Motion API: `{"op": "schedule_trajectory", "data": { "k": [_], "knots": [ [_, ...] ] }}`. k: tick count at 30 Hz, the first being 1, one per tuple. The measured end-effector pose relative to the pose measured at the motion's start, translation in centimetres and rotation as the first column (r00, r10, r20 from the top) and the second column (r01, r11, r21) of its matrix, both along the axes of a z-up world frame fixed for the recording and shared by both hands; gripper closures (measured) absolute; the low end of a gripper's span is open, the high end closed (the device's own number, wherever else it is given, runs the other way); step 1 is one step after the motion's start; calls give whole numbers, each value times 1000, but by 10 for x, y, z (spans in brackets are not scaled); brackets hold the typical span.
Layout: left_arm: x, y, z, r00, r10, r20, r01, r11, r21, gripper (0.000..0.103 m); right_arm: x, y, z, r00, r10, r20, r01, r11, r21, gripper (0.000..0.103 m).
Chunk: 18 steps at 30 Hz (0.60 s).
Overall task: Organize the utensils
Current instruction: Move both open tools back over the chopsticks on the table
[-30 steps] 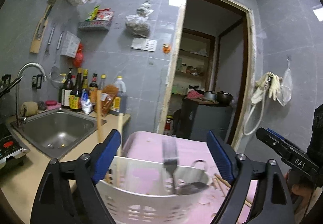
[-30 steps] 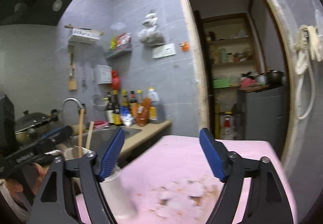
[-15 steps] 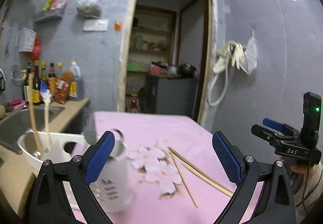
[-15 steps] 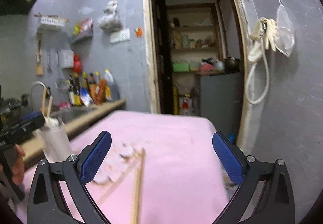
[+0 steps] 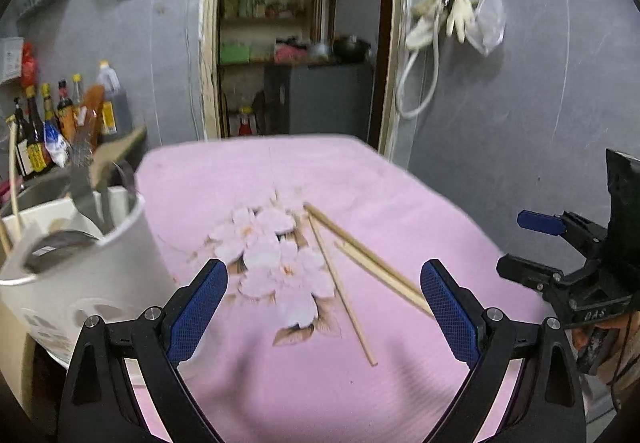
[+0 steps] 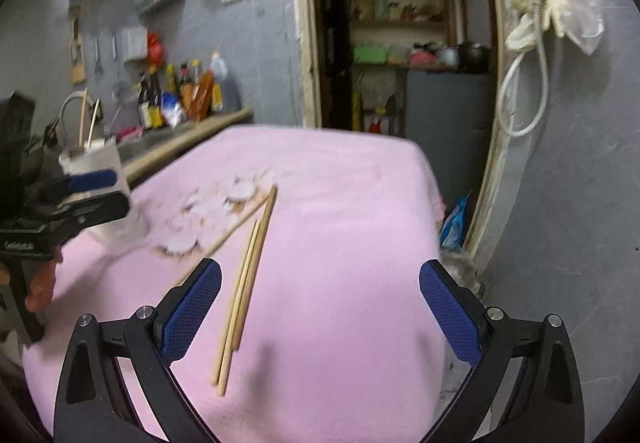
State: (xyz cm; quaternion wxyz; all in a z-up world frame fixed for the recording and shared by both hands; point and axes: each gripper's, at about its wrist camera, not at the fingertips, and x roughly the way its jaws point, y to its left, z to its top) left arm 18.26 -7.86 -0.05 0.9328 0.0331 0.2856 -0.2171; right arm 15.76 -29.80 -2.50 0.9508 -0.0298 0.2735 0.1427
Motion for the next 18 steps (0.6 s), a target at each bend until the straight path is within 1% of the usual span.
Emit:
{"op": "schedule_trajectory", "data": {
  "k": [4,6,8,9,10,11,13,15,17,18],
  "knots": [
    [15,-3,-12,996,-8,-86,9,1000,13,9,9,10,-14,995,48,-87,-52,998,-39,16],
    [24,-4,-18,992,-7,-125,9,1000,14,9,14,14,-20,990,61,-125,-68,996,-58,17],
    [31,-6,-23,988,-9,-157,12,1000,18,13,18,17,-25,985,70,-156,-82,994,-73,21],
    [36,-8,-26,984,-8,-177,12,1000,23,15,21,19,-27,982,76,-175,-91,993,-81,25],
    [39,-10,-27,981,-12,-191,17,1000,24,21,24,21,-29,979,81,-190,-99,991,-88,29],
    [43,-12,-29,978,-19,-209,26,999,28,29,26,23,-30,976,83,-201,-104,990,-94,30],
    [52,-15,-36,968,-17,-249,28,999,39,37,31,26,-33,970,91,-226,-117,987,-107,35],
    [58,-16,-40,961,-20,-278,30,999,31,42,35,30,-34,967,99,-236,-129,985,-115,36],
    [63,-16,-44,953,-18,-302,29,999,31,51,36,35,-36,966,100,-239,-135,981,-137,39],
    [67,-16,-47,948,-17,-316,29,999,34,53,37,38,-36,966,98,-238,-136,979,-151,40]
  ]
}}
